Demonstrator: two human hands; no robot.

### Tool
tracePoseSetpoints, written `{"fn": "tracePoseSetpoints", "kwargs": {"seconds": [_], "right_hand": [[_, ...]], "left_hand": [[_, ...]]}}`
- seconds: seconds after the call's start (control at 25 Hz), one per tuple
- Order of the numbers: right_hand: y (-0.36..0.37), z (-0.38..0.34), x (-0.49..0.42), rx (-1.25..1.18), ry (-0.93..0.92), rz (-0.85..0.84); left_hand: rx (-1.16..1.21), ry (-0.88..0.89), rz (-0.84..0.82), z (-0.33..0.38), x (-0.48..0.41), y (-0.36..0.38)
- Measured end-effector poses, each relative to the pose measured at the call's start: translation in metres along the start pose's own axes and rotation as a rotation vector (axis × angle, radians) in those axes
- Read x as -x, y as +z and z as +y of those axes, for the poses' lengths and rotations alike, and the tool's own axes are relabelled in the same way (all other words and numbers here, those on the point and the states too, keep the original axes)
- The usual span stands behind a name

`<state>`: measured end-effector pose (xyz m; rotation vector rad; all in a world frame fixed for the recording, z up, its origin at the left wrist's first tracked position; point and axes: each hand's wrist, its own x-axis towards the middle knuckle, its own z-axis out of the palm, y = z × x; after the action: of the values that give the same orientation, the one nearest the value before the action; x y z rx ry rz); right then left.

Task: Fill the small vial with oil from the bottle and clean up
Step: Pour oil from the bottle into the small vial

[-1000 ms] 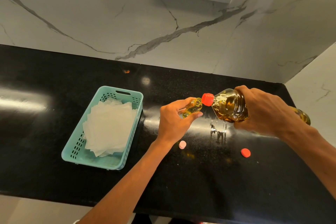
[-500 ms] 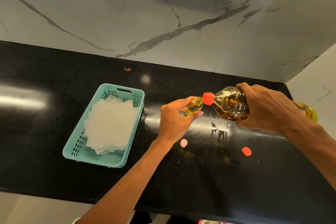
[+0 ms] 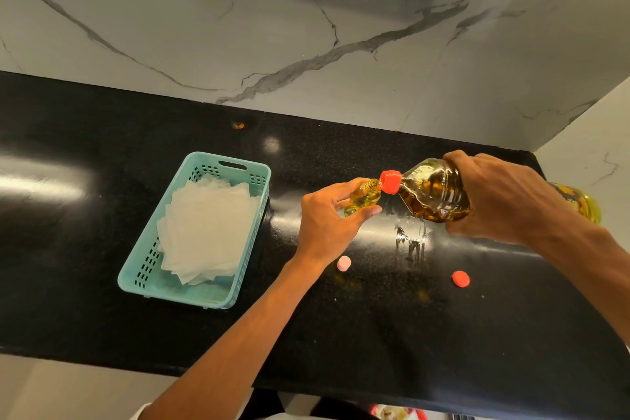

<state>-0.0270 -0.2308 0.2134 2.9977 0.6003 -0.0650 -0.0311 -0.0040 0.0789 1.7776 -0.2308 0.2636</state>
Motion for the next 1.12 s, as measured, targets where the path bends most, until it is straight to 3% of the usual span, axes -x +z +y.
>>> {"fn": "tracePoseSetpoints", "kwargs": {"seconds": [1.12], "right_hand": [[-0.006, -0.0039, -0.0023, 0.051, 0.015, -0.075]], "left_hand": [[0.026, 0.032, 0.001, 0.0041, 0.0042, -0.0043]]}}
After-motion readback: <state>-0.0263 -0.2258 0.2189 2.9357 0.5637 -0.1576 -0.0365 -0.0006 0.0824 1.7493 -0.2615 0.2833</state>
